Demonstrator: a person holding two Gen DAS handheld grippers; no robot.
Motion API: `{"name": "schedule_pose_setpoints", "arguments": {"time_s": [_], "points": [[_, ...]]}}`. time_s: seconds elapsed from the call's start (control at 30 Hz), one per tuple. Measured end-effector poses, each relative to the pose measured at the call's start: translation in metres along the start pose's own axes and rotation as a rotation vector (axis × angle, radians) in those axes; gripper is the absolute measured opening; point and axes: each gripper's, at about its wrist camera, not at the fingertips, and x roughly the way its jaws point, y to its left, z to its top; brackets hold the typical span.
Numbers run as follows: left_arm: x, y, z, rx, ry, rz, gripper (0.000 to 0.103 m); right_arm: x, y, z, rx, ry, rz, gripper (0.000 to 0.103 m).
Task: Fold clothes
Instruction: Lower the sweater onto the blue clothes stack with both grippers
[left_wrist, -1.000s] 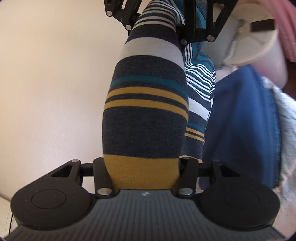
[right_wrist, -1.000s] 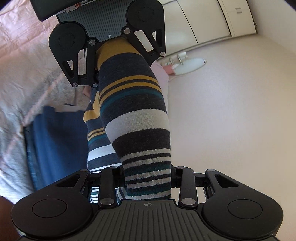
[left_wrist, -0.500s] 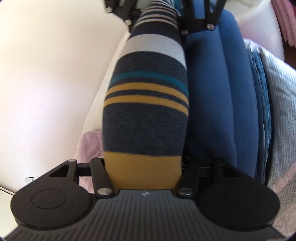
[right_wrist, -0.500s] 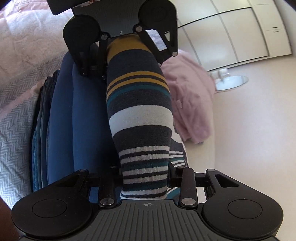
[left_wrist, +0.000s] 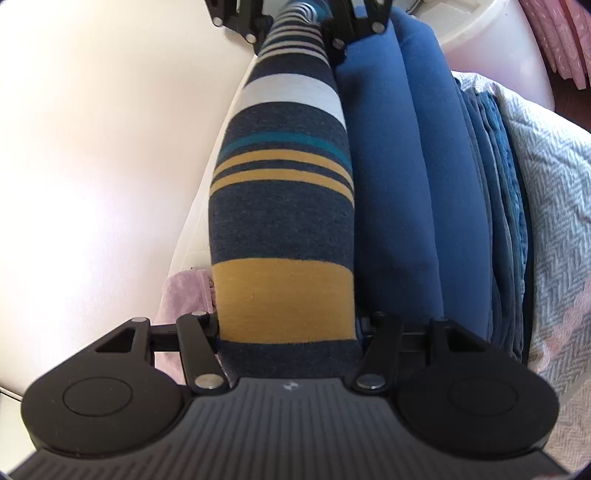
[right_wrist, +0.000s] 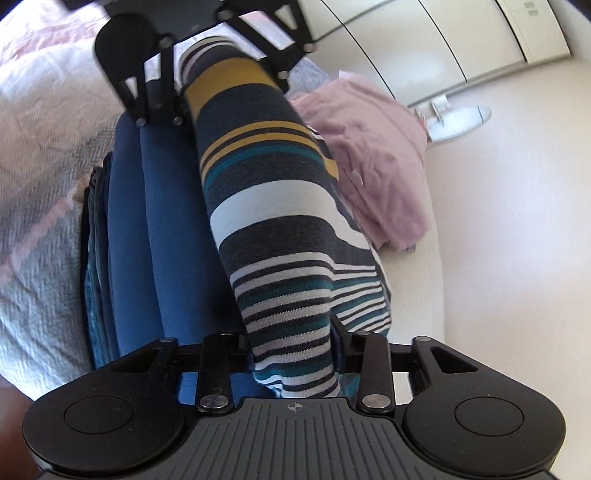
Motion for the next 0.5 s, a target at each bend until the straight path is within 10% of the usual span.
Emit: {"name": "schedule_pose_setpoints", "arguments": {"time_s": [0.23, 0.5], "points": [[-0.030, -0.007, -0.012, 0.008, -0.004, 0.051, 0.062, 0.014, 0.028, 0.008, -0.024, 0.010, -0.022, 0.033], [-0.064, -0.001, 0.005, -0.085, 0.031, 0.007, 0.037, 0.016, 0.021, 0.004, 0.015, 0.023, 0.001, 0.031]]}}
